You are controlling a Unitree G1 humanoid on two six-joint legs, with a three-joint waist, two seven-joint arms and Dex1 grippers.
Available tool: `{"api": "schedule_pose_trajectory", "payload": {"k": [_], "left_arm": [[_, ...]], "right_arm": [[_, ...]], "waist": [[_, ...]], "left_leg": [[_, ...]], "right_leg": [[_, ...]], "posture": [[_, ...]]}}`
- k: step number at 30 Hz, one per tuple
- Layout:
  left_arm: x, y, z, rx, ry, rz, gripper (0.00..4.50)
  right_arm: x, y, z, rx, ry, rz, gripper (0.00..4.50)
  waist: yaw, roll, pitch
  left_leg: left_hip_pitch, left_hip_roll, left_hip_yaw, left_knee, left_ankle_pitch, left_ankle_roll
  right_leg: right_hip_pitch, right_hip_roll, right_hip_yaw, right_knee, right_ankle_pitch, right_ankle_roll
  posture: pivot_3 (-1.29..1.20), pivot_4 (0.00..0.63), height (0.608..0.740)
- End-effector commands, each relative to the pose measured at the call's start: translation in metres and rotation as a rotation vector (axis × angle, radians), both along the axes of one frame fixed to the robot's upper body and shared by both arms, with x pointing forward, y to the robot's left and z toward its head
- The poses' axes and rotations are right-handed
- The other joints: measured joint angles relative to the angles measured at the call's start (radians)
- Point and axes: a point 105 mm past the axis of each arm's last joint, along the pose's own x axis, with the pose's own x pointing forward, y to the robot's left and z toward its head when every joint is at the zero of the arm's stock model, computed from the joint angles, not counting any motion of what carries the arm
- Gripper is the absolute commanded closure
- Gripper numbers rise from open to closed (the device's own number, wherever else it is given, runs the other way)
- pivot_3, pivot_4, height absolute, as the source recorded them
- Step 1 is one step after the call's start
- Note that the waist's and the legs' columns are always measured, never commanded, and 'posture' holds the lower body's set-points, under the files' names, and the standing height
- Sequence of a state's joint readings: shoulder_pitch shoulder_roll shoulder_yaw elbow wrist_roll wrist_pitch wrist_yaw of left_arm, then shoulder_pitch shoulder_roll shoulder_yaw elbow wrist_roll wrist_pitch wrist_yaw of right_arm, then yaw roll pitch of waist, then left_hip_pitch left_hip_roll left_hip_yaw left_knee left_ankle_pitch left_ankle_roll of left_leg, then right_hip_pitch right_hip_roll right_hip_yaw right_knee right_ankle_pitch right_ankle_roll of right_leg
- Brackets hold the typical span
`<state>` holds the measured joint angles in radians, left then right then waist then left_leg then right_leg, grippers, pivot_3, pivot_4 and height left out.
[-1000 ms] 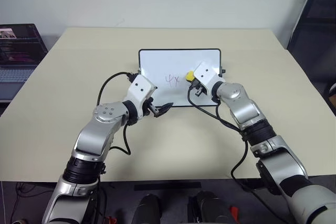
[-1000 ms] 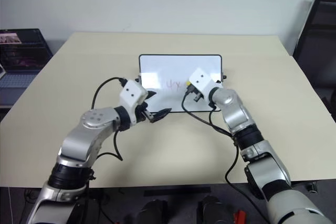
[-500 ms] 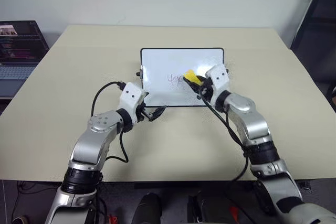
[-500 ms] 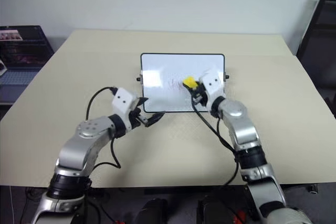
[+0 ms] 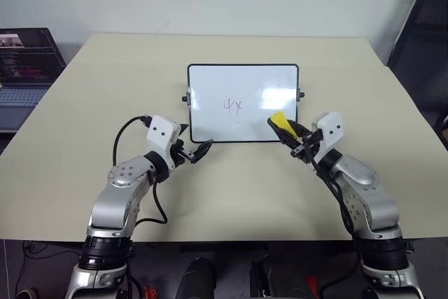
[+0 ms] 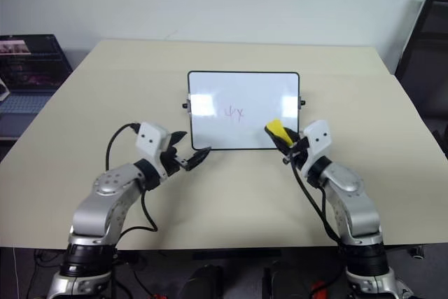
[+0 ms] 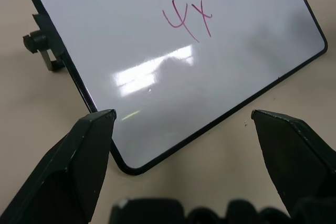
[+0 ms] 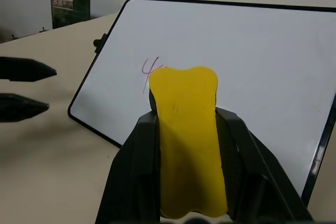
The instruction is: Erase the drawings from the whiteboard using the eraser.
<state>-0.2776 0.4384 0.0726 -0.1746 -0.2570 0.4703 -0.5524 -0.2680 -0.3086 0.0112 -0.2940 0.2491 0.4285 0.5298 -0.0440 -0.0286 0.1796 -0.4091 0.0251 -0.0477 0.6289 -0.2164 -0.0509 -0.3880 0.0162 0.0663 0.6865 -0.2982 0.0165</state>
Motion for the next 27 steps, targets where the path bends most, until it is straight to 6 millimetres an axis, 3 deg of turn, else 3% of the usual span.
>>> {"api": "schedule_pose_trajectory", "payload": {"k": [1,13,20,27], "left_arm": [[0.003,0.005,0.016,-0.012,-0.055,0.008,0.0],[0.011,0.001,0.029,0.056,-0.061,-0.086,0.0],[0.011,-0.004,0.027,0.045,-0.022,-0.132,0.0],[0.013,-0.005,0.022,0.085,-0.006,-0.154,0.0]], "right_arm": [[-0.009,0.006,0.008,-0.065,-0.076,0.044,3.41],[-0.003,0.024,0.019,-0.118,-0.148,0.099,3.41],[0.023,0.049,0.034,-0.187,-0.221,0.092,3.41],[0.064,0.072,0.043,-0.374,-0.229,0.059,3.41]], "waist": [[0.0,0.0,0.0],[0.001,0.0,0.0],[0.0,0.0,0.0],[-0.002,0.0,0.0]], "left_leg": [[0.0,0.0,0.0,0.0,0.0,0.0],[0.0,0.0,0.001,0.0,0.0,0.0],[0.0,0.0,0.001,0.0,0.0,0.0],[0.0,0.0,0.001,0.0,0.0,0.0]], "right_leg": [[0.0,0.0,0.0,0.0,0.0,0.0],[0.0,0.0,0.0,0.0,-0.001,0.001],[0.0,0.0,-0.001,0.0,0.0,-0.001],[-0.001,0.0,-0.001,0.001,0.0,-0.001]], "posture": [[0.0,0.15,0.74],[0.0,0.15,0.74],[0.0,0.15,0.74],[0.0,0.15,0.74]]}}
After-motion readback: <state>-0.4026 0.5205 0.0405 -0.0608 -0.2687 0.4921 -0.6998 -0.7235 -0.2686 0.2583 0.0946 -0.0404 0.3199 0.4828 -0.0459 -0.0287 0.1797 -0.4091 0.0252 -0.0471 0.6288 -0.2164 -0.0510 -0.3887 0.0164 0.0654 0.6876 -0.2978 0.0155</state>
